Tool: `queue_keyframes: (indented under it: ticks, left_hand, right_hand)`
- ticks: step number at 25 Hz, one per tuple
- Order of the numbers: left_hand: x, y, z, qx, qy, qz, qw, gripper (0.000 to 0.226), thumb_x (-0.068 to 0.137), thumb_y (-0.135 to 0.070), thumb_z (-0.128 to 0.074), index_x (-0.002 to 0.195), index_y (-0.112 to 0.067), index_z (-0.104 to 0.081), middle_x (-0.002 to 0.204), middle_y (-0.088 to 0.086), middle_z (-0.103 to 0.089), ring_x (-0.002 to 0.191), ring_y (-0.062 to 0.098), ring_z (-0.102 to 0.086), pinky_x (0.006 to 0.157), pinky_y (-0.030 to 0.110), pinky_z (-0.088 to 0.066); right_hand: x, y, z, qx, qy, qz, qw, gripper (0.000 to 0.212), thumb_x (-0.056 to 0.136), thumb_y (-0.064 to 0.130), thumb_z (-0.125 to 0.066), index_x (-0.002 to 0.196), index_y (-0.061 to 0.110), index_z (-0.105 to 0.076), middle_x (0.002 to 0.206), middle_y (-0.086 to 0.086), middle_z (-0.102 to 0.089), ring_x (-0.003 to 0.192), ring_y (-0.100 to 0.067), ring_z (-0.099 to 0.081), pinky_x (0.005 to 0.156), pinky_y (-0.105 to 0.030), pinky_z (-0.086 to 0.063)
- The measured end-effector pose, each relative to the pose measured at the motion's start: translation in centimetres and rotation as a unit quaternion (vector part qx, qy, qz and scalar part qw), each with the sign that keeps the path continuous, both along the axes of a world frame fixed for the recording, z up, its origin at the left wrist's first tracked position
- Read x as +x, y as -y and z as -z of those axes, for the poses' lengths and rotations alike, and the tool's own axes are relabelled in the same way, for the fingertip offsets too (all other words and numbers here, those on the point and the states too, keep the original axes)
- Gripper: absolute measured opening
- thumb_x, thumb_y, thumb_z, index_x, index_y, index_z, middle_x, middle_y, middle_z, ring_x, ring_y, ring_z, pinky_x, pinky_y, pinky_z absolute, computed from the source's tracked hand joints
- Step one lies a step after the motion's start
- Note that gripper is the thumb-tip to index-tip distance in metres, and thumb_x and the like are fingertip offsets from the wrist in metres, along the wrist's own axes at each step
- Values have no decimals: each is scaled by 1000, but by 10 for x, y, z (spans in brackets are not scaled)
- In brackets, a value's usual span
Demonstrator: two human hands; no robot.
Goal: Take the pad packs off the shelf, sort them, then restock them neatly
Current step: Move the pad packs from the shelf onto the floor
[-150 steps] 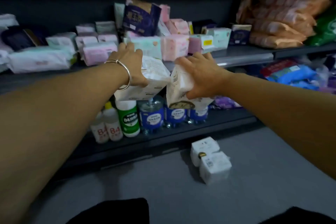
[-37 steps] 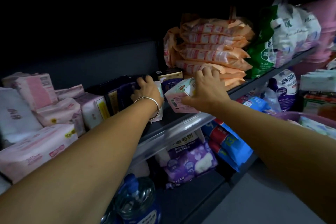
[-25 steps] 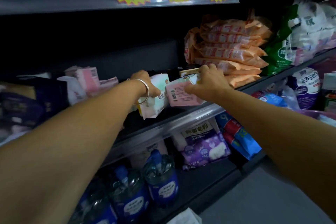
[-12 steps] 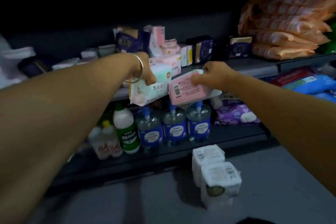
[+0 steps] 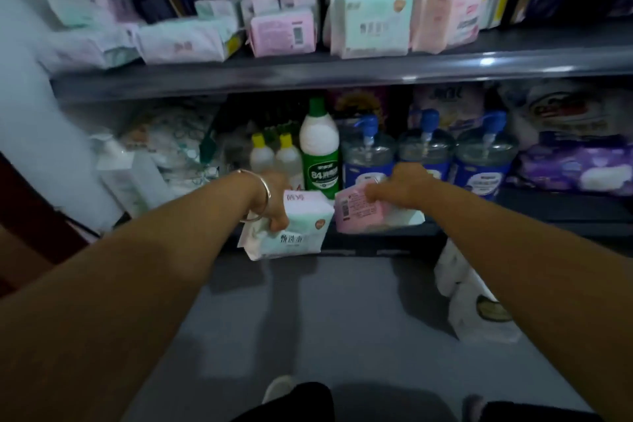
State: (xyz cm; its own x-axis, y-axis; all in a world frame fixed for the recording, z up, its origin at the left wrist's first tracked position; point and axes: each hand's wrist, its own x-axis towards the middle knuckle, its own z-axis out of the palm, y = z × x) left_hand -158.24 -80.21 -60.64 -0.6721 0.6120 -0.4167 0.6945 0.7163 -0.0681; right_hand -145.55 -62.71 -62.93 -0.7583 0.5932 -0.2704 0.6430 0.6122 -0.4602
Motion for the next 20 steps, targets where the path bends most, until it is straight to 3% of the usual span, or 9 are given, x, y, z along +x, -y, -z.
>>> queue_keyframes:
  ticks: [2,4,8,14,20]
  left_hand:
    - [-19,7,37,-17,16,9,1000,69,64,-17,-78,126,-14,-48,124,9,-50,108,26,-53,85,33,-51]
    - [-38,12,77,-18,38,10,999,71,63,-15,-79,127,-20,-47,124,7,-46,112,26,-48,91,34,-48]
    - [-65,28,150,-7,75,4,997,71,63,-12,-78,125,-27,-48,122,5,-41,114,26,-42,96,41,-44]
    - [-88,54,222,23,109,-29,993,64,65,-4,-74,121,-25,-52,114,3,-39,111,23,-41,89,30,-44]
    - [-89,62,253,57,157,-41,985,61,65,-2,-74,118,-24,-52,104,-1,-35,109,23,-43,87,31,-47]
  right_hand:
    - [-22,4,41,-34,9,31,999,64,79,49,-67,121,4,-51,125,-14,-51,113,-30,-52,93,-38,-47]
    - [-45,6,81,-71,31,48,996,73,80,52,-64,130,3,-45,132,-16,-47,117,-31,-51,95,-38,-47]
    - [-78,15,139,-145,46,95,984,59,85,46,-62,121,0,-56,123,-17,-56,103,-26,-59,77,-31,-48]
    - [-111,33,214,-220,25,172,960,52,83,40,-66,114,-1,-62,115,-17,-63,99,-29,-63,88,-37,-53]
    - [-133,49,243,-262,13,167,951,46,84,38,-65,108,-1,-65,105,-17,-65,91,-29,-65,80,-36,-54]
